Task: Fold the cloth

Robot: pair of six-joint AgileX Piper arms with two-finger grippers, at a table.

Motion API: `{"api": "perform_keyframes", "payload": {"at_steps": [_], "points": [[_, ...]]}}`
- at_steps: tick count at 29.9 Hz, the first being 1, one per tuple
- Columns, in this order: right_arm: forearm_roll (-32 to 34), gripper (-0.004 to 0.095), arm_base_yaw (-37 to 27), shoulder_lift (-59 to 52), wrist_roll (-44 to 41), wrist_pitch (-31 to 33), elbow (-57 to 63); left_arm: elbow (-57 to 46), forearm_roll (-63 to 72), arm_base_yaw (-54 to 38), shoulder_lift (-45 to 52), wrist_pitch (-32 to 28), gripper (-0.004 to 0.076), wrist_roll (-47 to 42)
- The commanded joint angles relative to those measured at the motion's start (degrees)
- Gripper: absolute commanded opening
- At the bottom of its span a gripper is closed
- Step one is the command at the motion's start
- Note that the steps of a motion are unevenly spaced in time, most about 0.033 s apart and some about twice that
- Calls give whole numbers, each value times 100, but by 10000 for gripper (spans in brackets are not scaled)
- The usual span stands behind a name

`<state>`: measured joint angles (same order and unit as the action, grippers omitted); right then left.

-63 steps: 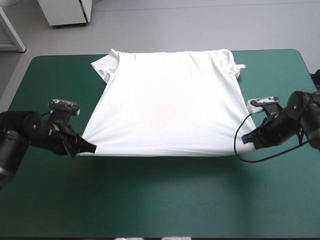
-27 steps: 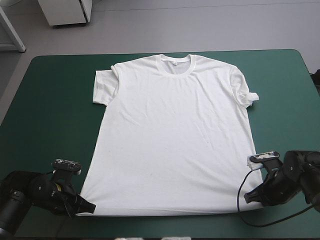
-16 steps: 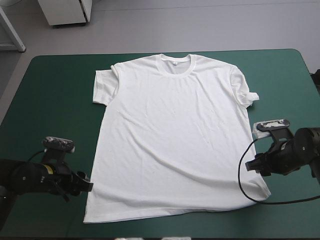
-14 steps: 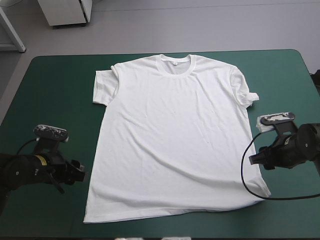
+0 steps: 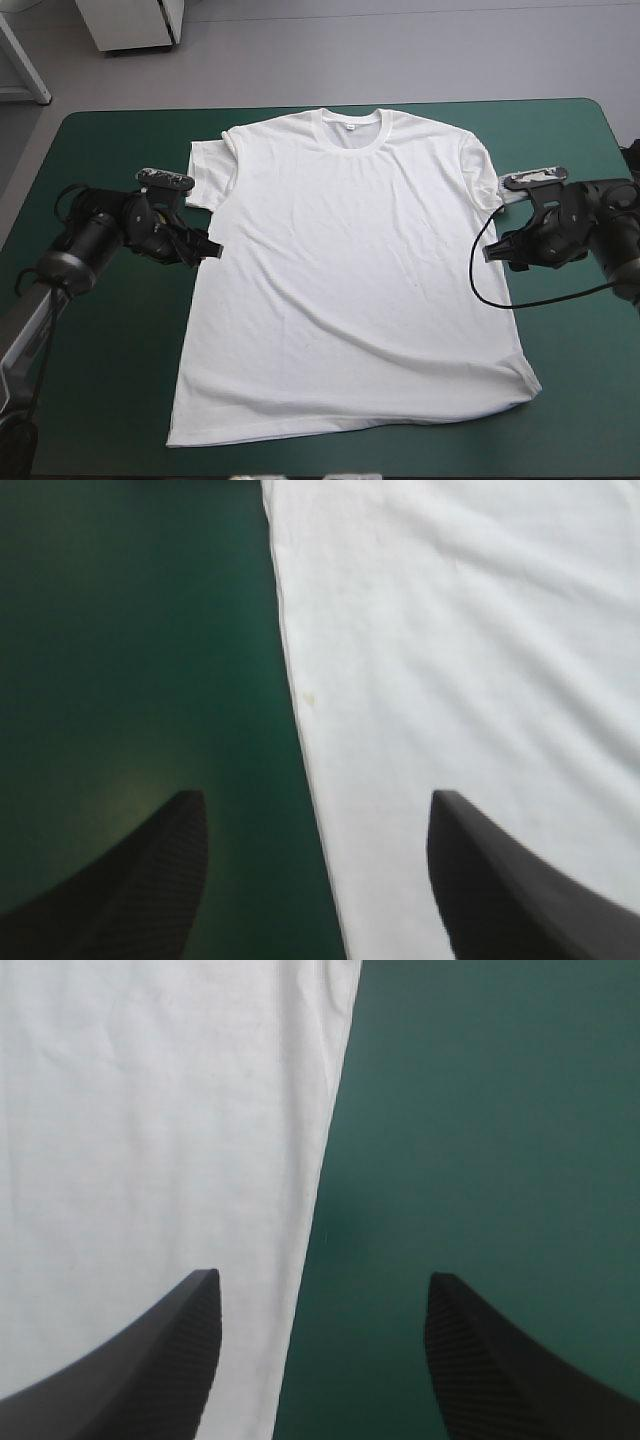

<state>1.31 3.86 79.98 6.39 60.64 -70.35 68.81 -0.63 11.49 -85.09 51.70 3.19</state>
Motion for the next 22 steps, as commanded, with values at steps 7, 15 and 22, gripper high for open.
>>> {"api": "perform_keyframes", "payload": {"at_steps": [7, 15, 22], "points": [[23, 568, 2, 400, 28, -382, -668, 1000, -83, -3, -1105, -345, 470, -49], [23, 568, 2, 634, 75, -456, -751, 1621, -114, -235, -1804, -132, 470, -72], [23, 568, 2, 768, 118, -502, -751, 1737, 434, -519, -2080, 7, 470, 257]]}}
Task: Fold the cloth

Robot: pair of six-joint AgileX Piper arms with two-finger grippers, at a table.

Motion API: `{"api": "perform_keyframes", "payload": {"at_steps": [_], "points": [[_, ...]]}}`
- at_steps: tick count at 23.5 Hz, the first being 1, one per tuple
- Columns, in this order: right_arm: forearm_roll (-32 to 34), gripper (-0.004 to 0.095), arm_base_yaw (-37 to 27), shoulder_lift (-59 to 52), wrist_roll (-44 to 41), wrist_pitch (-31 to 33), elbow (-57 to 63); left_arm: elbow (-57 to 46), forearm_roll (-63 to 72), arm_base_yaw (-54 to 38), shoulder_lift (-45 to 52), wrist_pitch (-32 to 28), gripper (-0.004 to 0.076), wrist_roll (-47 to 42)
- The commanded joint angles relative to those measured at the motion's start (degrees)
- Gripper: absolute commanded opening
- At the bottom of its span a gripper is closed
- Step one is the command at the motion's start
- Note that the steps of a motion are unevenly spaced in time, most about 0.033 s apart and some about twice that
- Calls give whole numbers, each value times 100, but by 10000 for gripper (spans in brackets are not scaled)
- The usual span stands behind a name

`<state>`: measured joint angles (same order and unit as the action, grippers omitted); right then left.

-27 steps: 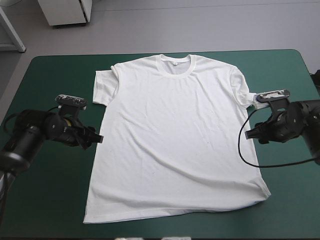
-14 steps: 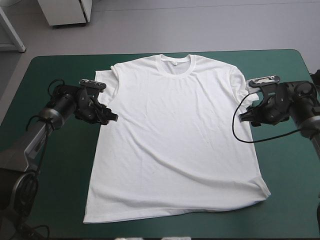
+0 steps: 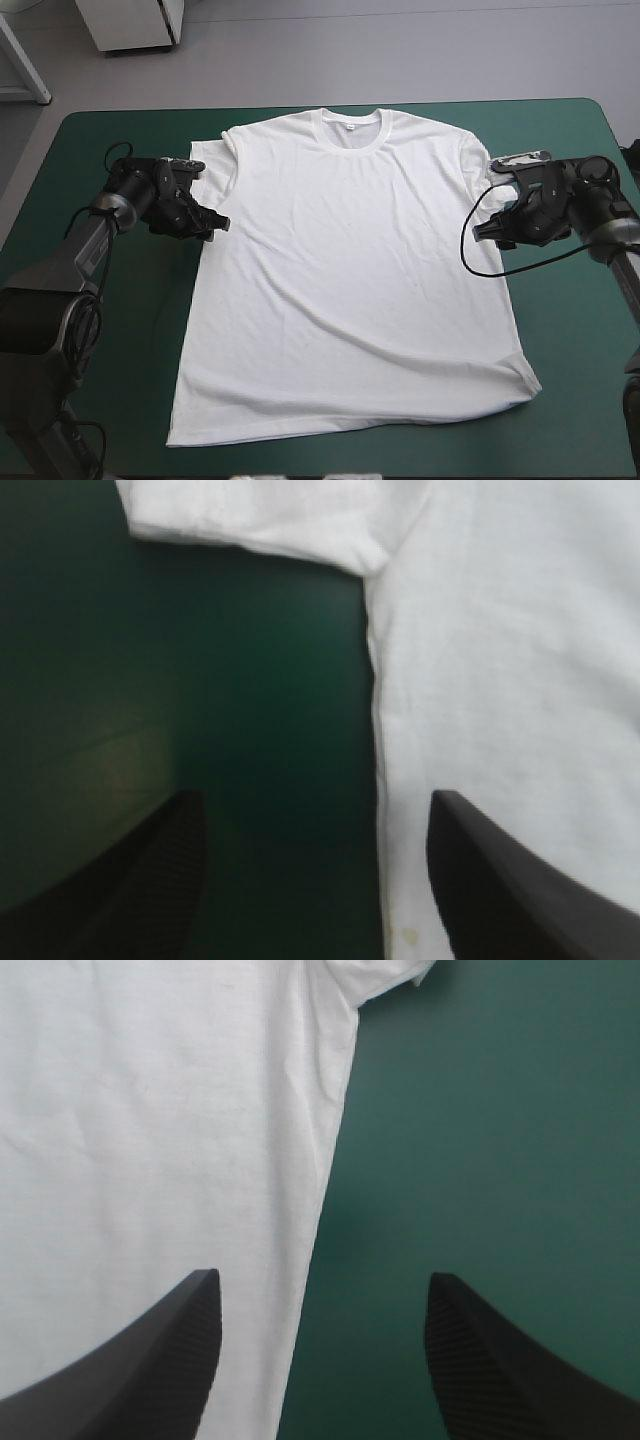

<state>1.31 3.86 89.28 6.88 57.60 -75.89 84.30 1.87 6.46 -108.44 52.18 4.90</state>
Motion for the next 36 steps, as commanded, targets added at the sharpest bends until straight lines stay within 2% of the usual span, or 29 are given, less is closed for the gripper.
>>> {"api": "perform_keyframes", "payload": {"at_steps": [1, 11, 20, 24, 26, 27, 28, 31, 36], "points": [[23, 567, 2, -154, 69, -199, -197, 188, 227, -15, 239, -40, 470, 90], [23, 567, 2, -124, 83, -226, -197, 188, 333, 0, -65, 143, 455, 190], [-29, 567, 2, 19, 83, -312, -200, 188, 647, 569, -390, 253, 198, 350], [-41, 567, 2, 40, 83, -273, -200, 188, 675, 654, -594, 316, 176, 339], [-79, 566, 2, 40, 83, -300, -200, 188, 650, 654, -603, 316, 120, 339], [-79, 563, 2, 40, 83, -354, -200, 188, 601, 654, -603, 316, 18, 339], [-79, 563, 2, 69, 83, -414, -200, 188, 563, 654, -603, 347, -8, 339], [-79, 563, 2, 304, 83, -628, -276, 196, 545, 654, -581, 461, -9, 350], [-131, 564, 2, 987, 93, -629, -803, 196, 520, 654, -433, 531, -9, 403]]}}
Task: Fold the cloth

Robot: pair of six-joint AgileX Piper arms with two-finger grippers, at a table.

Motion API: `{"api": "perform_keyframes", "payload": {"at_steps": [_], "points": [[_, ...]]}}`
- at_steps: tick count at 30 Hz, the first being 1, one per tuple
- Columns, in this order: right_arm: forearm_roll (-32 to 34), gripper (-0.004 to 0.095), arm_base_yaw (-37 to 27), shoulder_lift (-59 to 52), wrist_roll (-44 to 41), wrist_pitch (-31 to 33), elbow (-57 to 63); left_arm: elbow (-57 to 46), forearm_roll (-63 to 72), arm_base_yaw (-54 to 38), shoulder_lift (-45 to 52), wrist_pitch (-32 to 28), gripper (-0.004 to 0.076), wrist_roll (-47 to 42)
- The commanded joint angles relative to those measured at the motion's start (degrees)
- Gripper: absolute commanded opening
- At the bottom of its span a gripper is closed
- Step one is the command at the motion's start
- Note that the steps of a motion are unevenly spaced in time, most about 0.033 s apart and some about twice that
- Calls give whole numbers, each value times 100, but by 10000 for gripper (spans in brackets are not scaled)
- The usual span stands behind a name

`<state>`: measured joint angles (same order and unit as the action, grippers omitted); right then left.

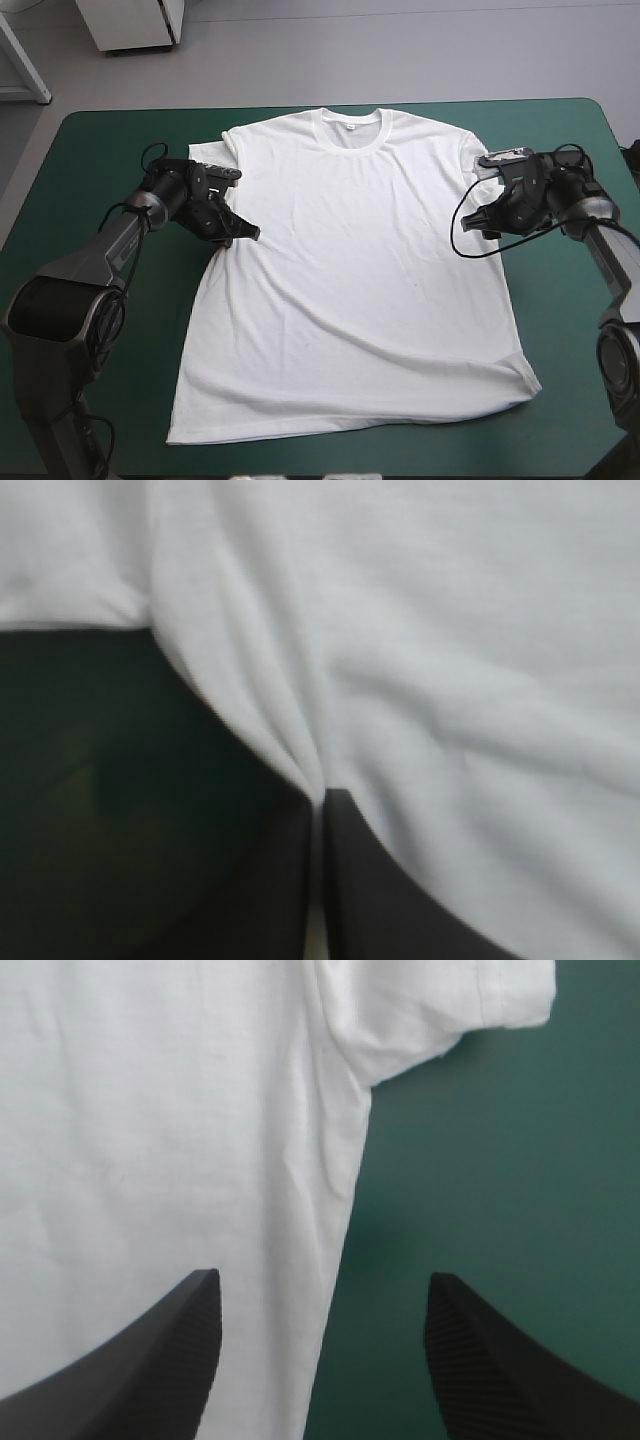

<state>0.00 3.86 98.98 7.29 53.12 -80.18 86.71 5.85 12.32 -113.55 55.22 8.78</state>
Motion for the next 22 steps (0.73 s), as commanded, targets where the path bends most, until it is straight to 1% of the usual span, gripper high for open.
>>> {"api": "perform_keyframes", "payload": {"at_steps": [1, 8, 16, 18, 19, 22], "points": [[0, 564, 2, 152, 53, -157, -474, -45, 122, 68, 96, 240, -9, 18], [0, 564, -9, 847, 16, -64, -858, -45, 122, 68, 176, 280, -9, 98], [-447, 561, -9, 1284, 62, -92, -892, -45, 109, 68, 201, 280, -9, 108], [-603, 510, -9, 1375, 62, -42, -892, -45, 109, 68, 201, 280, -9, 108], [-638, 461, -9, 1412, 62, -3, -892, -45, 109, 68, 201, 258, -9, 108], [-658, 270, -9, 1520, 90, 94, -892, -45, 109, 68, 201, 233, -9, 108]]}}
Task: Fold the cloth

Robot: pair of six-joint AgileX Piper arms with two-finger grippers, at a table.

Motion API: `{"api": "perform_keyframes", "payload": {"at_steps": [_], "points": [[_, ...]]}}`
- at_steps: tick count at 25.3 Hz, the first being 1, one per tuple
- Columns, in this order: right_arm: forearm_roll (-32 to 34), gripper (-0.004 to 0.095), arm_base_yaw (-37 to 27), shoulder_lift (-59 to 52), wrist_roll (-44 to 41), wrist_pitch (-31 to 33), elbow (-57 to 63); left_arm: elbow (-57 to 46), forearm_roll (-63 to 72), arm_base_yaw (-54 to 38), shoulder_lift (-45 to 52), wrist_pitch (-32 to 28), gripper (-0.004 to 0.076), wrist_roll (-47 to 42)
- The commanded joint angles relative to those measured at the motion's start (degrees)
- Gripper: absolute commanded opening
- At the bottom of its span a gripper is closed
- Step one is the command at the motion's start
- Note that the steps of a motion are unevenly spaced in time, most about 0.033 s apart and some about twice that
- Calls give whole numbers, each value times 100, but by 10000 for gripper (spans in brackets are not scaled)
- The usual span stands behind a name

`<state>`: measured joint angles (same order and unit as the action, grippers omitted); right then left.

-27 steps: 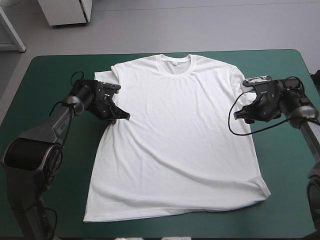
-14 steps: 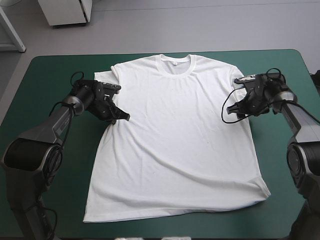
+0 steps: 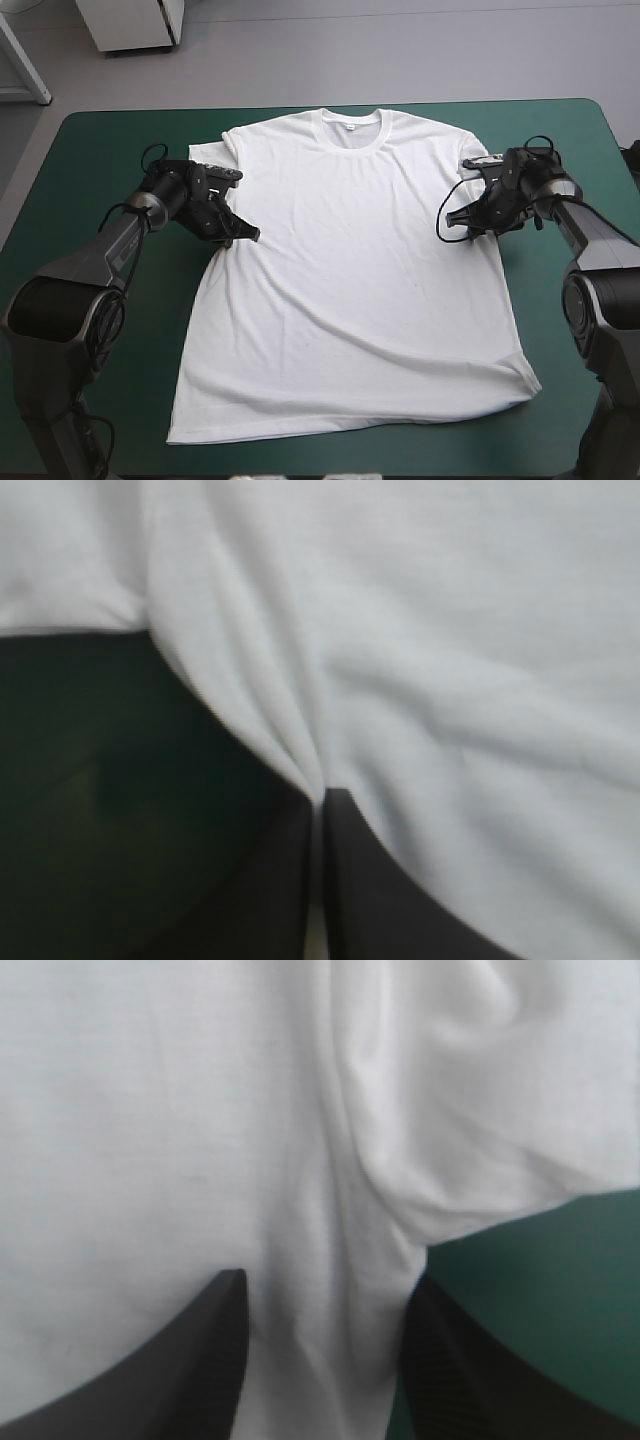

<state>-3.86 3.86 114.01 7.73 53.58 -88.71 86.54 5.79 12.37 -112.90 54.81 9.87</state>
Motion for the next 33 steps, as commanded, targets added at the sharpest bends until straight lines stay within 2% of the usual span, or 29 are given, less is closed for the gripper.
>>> {"api": "perform_keyframes", "payload": {"at_steps": [1, 4, 9, 13, 17, 23, 29, 33], "points": [[-272, 181, -9, 40, 46, 77, -39, -29, 111, 63, 135, 274, -9, 2], [-300, -17, -9, 97, 46, 85, -49, -29, 111, 63, 135, 251, -9, 12], [-408, -14, -9, 88, 88, 136, -50, 29, 56, 63, 135, 258, -9, 23], [-465, -14, -9, 37, 88, 696, -297, 320, -153, 63, 367, 483, -9, -6], [-618, -17, -9, -219, 88, 986, -782, 648, -426, 42, 854, 719, -9, -7], [-780, -17, -9, -1139, 75, 1410, -1864, 1027, -579, -31, 2016, 902, -9, -41], [-818, -17, -9, -2204, 85, 1474, -1943, 1058, -667, -31, 3159, 902, -9, -41], [-1118, -17, -9, -2873, 85, 1344, -1969, 1187, -681, -31, 3848, 812, -9, -41]]}}
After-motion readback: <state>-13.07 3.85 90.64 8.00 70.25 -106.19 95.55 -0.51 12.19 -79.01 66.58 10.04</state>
